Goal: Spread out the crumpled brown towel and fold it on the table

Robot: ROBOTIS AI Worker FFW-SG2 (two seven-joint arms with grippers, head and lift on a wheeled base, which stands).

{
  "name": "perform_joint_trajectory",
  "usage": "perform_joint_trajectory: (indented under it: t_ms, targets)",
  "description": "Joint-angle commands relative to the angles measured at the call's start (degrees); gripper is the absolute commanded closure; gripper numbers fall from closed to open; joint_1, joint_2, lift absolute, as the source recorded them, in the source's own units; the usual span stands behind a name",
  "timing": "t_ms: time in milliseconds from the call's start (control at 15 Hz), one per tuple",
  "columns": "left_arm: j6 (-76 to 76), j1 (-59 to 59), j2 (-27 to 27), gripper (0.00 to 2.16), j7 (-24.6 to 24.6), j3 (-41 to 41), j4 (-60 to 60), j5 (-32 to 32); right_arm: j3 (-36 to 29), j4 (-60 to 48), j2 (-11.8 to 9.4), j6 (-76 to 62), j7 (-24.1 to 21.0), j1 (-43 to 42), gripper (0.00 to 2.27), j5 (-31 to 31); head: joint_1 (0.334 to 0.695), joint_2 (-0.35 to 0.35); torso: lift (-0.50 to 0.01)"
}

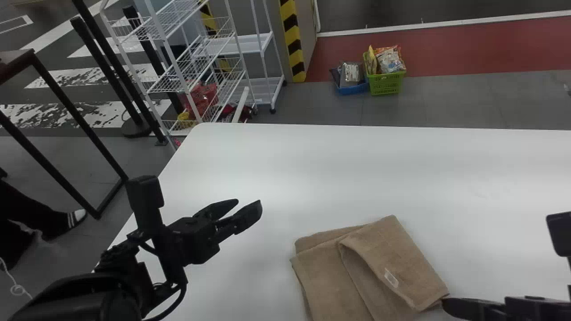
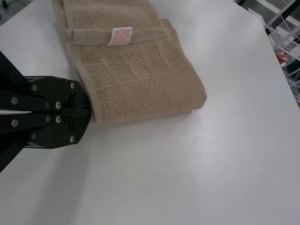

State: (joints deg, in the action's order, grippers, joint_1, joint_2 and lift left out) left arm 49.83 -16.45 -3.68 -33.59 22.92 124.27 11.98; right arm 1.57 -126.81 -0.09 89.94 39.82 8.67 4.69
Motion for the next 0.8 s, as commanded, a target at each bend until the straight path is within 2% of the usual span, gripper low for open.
perform_joint_trajectory:
  t_ms: [0, 600, 667, 733]
  targets:
    - [0.6, -0.3, 0.1, 0.45, -0.2, 0.1, 0.0, 0.2, -0.5, 3.5, 0.1, -1.7, -0.8, -2.0, 1.3, -0.1, 0.695, 0.272, -0.127]
    - [0.8, -1.8, 0.1, 0.45, -0.5, -0.8, 0.4, 0.3, -2.1, 10.4, 0.1, -8.9, -3.1, -11.0, 1.3, -2.1, 0.695, 0.227, -0.127]
    - [0.9, -2.0, 0.1, 0.48, -1.0, -1.0, 0.4, 0.2, -2.3, 9.7, 0.1, -8.8, -3.1, -10.8, 1.3, -3.4, 0.695, 0.217, -0.127]
    - [0.9, -2.2, 0.1, 0.64, -1.2, -1.1, 0.4, 0.3, -2.9, 7.9, 0.1, -8.4, -3.1, -10.3, 1.3, -4.0, 0.695, 0.214, -0.127]
